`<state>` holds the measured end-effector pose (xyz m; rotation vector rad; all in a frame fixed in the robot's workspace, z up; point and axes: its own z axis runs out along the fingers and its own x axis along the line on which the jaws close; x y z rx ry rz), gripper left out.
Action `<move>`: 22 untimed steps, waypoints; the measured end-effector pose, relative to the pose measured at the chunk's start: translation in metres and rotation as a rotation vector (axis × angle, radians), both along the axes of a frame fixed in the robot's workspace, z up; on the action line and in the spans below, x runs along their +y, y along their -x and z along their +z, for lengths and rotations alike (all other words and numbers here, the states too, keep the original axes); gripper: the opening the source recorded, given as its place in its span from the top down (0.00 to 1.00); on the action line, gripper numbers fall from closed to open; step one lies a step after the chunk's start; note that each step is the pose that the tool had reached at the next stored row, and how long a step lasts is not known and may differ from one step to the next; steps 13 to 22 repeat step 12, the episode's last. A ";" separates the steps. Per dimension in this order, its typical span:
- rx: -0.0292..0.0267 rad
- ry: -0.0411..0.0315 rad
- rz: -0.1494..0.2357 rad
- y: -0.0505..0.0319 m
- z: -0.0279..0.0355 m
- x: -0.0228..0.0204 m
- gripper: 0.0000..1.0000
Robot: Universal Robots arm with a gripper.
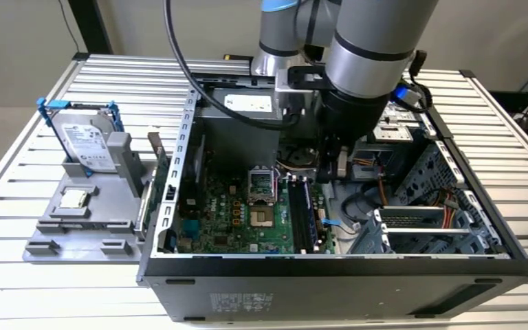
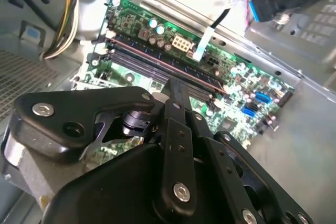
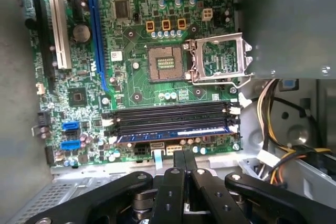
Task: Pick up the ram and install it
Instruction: 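Press down the ram until it locks into place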
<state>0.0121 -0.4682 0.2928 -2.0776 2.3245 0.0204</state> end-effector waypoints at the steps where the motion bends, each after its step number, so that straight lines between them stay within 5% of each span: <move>1: -0.0001 0.0000 0.000 0.0000 0.0036 0.0000 1.00; 5: 0.0000 0.0002 0.000 0.0000 0.0168 0.0000 1.00; 22: 0.0000 0.0001 0.000 0.0000 0.0177 0.0000 1.00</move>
